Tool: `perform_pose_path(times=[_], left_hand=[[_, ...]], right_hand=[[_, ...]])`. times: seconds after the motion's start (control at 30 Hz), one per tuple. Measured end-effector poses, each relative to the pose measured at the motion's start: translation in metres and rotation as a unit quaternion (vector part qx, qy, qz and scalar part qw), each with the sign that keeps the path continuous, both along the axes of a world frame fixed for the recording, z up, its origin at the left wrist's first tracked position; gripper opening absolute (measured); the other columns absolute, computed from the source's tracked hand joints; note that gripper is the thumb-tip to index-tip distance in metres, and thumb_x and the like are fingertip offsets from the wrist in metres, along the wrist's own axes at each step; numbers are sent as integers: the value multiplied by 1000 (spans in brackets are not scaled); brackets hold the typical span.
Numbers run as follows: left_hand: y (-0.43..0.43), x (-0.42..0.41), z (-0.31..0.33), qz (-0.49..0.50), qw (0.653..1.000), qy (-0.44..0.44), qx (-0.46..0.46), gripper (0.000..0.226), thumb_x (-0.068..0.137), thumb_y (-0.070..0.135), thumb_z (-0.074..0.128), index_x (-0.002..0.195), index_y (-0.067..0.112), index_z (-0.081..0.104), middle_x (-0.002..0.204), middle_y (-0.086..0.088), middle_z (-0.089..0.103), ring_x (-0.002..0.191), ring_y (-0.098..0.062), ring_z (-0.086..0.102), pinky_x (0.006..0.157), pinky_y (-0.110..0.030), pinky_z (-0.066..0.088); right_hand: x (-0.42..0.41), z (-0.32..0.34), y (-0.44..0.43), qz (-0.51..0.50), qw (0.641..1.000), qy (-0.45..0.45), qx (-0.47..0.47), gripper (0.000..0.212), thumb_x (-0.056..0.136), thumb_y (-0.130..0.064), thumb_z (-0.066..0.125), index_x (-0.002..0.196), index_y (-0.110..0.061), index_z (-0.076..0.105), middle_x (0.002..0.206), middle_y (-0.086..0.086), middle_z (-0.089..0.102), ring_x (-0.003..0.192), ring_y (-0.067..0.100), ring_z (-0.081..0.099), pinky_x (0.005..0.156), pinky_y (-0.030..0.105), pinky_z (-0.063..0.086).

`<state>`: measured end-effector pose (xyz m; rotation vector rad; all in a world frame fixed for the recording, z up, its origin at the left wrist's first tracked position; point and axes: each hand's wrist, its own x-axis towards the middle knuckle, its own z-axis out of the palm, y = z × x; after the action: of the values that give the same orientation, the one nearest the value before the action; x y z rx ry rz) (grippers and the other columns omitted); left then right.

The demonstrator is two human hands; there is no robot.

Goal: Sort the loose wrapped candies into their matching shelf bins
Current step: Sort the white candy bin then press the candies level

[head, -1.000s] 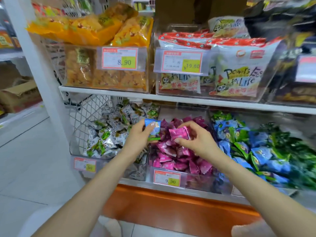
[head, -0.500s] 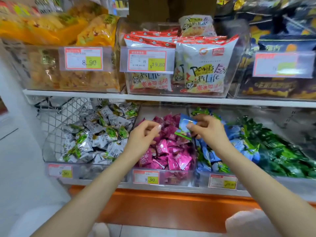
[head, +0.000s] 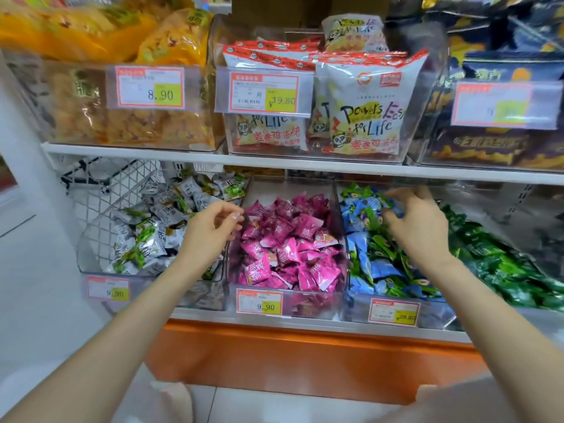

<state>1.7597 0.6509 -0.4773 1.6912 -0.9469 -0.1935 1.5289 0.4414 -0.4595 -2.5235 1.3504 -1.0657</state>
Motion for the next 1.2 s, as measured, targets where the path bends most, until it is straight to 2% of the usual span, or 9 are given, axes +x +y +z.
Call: perform_pose_path(times=[0.13,0.27,0.43,0.6,0.7,0.77,0.87,1.03,1.2], left_hand=[[9,12,-5,45,994,-98,29,12,93,10,52,95,19,61,93,6,64,87,-10,59,74,-16,45],[13,34,-13,84,971,-202,95,15,90,14,58,105,16,62,104,0,62,100,-16,54,84,-30,44],[13,48,-18,90,942,-280,159,36,87,21,63,121,13,55,123,-6,56,119,-22,42,96,-34,33],[3,65,-20,26,893,-382,236,60,87,37,60,141,22,37,149,3,35,138,-17,24,113,-39,14],[-8,72,-18,2,858,-426,289,64,89,40,53,146,26,27,154,8,23,143,-12,11,115,-41,-1],[-12,76,-18,8,840,-436,324,62,90,46,47,146,30,27,153,9,25,143,-12,12,115,-43,-2],[-11,83,-20,44,822,-452,344,55,90,55,40,140,33,36,146,8,38,137,-15,26,113,-43,7],[1,85,-24,70,817,-457,343,47,92,56,37,133,34,45,140,9,44,132,-16,32,109,-45,17],[21,90,-24,58,849,-414,321,45,92,56,40,132,36,44,140,12,41,133,-13,29,111,-54,7]], right_hand=[[29,-4,20,151,988,-20,34,20,86,-14,63,105,-16,69,102,5,58,64,19,53,63,29,37],[63,-12,52,273,961,-14,45,17,86,-16,64,102,-20,69,76,-11,50,65,2,47,67,27,37],[101,-16,83,370,927,3,61,18,87,-14,63,103,-20,68,81,-24,44,67,-6,47,70,20,37],[125,-22,95,394,915,16,88,20,88,-14,62,106,-20,68,93,-12,52,72,-6,48,73,19,41],[136,-26,96,391,915,1,100,19,87,-13,63,105,-19,68,91,-11,54,71,-5,49,75,19,42],[142,-29,96,394,913,-3,106,19,87,-13,63,104,-19,69,87,-13,54,71,-4,50,75,18,41],[147,-33,91,394,912,0,112,19,86,-14,64,103,-21,69,89,-11,58,73,-4,51,72,15,40],[155,-33,84,384,915,-9,127,19,86,-11,64,102,-21,70,92,-6,65,78,0,55,69,3,37],[164,-33,88,384,914,-23,130,19,87,-10,63,101,-20,71,91,-7,64,78,4,56,68,5,38]])
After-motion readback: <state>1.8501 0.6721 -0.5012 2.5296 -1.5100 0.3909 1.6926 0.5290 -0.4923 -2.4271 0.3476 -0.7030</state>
